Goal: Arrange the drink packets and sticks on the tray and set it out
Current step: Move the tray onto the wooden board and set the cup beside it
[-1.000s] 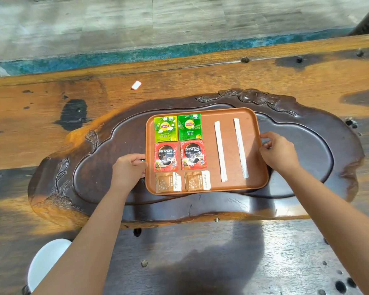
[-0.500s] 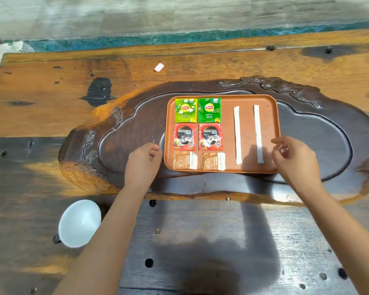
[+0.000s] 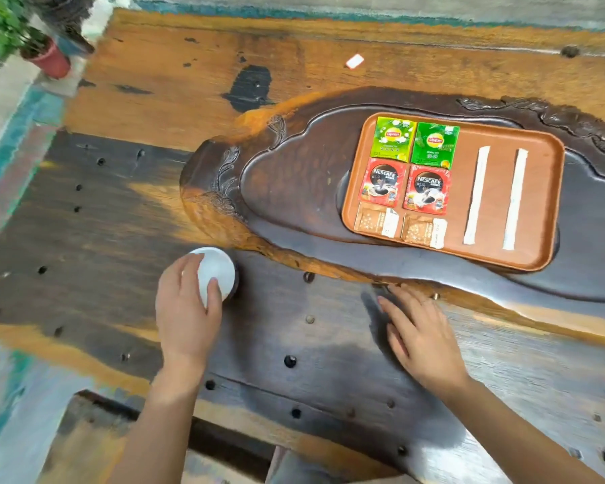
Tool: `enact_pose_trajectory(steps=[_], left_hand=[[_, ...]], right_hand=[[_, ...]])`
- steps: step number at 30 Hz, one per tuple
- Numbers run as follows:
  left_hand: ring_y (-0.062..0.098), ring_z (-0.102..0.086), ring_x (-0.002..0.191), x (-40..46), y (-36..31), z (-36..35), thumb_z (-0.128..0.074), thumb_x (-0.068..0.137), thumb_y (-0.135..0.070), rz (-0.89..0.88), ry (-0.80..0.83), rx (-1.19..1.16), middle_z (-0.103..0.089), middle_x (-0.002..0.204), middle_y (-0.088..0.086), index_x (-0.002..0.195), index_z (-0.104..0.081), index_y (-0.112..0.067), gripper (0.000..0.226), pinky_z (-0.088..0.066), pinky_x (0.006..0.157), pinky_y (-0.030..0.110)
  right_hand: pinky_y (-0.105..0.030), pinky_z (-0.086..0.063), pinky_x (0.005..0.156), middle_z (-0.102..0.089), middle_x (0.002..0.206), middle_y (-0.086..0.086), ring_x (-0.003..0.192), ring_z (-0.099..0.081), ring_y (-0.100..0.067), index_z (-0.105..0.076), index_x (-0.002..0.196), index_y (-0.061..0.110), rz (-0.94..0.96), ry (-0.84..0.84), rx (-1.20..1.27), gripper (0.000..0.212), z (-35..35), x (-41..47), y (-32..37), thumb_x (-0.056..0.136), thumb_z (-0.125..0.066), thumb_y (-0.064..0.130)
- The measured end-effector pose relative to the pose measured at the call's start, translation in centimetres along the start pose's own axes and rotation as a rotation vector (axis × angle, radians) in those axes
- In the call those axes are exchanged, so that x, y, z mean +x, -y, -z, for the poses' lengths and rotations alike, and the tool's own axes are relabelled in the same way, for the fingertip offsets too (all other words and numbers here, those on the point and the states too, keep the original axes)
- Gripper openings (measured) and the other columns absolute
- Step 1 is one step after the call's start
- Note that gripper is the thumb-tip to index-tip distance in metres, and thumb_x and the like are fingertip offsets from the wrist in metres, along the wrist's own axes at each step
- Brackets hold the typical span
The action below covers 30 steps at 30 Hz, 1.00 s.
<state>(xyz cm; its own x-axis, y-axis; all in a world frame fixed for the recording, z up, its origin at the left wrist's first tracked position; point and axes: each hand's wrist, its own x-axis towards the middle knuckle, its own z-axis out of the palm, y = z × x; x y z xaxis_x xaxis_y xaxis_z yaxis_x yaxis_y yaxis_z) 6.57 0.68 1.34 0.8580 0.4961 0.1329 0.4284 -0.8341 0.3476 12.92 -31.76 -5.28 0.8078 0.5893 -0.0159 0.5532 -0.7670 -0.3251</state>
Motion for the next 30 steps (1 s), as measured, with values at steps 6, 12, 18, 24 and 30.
enact_pose_trajectory(steps=[6, 12, 18, 24, 30], left_hand=[[0.034, -0.032, 0.132, 0.5, 6.0, -0.2, -0.047, 0.093, -0.017, 0.34, 0.167, -0.038, -0.04, 0.141, 0.021, 0.137, -0.034, 0.0, 0.05, -0.025, 0.108, 0.044], [0.025, -0.056, 0.106, 0.4, 7.5, 0.0, -0.036, 0.096, -0.019, 0.618, 0.235, -0.437, -0.059, 0.109, 0.004, 0.112, -0.058, -0.015, 0.028, -0.045, 0.094, 0.046], [0.02, -0.046, 0.062, 0.1, 7.9, 0.4, -0.045, 0.095, -0.021, 0.555, 0.38, -0.528, -0.051, 0.068, 0.008, 0.088, -0.059, -0.005, 0.023, -0.039, 0.059, 0.029], [0.017, -0.044, 0.06, -0.5, 8.6, -0.2, -0.049, 0.094, -0.023, 0.562, 0.449, -0.633, -0.049, 0.066, 0.01, 0.083, -0.058, -0.013, 0.017, -0.037, 0.056, 0.027], [0.011, -0.039, 0.056, -0.7, 7.6, -0.6, -0.05, 0.093, -0.02, 0.552, 0.418, -0.758, -0.046, 0.06, -0.001, 0.076, -0.051, -0.019, 0.017, -0.033, 0.057, 0.028]], right_hand=[[-0.045, -0.011, 0.115, -0.026, 0.153, -0.006, 0.143, -0.016, -0.024, -0.03, 0.146, 0.023, 0.258, 0.254, -0.173, 0.054, -1.7, 0.1, -1.6, 0.097, -0.022, 0.044], [-0.048, -0.012, 0.113, -0.022, 0.155, -0.006, 0.144, -0.011, -0.023, -0.018, 0.149, 0.025, 0.237, 0.375, -0.228, 0.059, -2.7, 0.1, -2.2, 0.095, -0.017, 0.051], [-0.049, -0.011, 0.114, -0.018, 0.156, -0.005, 0.144, -0.009, -0.022, -0.019, 0.149, 0.026, 0.237, 0.372, -0.214, 0.059, -2.8, 0.1, -2.2, 0.095, -0.022, 0.05], [-0.049, -0.013, 0.113, -0.019, 0.156, -0.005, 0.144, -0.011, -0.023, -0.022, 0.148, 0.027, 0.237, 0.355, -0.189, 0.062, -3.0, 0.1, -2.2, 0.091, -0.034, 0.049], [-0.049, -0.014, 0.112, -0.02, 0.156, -0.005, 0.144, -0.012, -0.023, -0.021, 0.148, 0.027, 0.239, 0.34, -0.182, 0.062, -3.1, 0.1, -2.3, 0.092, -0.034, 0.05]])
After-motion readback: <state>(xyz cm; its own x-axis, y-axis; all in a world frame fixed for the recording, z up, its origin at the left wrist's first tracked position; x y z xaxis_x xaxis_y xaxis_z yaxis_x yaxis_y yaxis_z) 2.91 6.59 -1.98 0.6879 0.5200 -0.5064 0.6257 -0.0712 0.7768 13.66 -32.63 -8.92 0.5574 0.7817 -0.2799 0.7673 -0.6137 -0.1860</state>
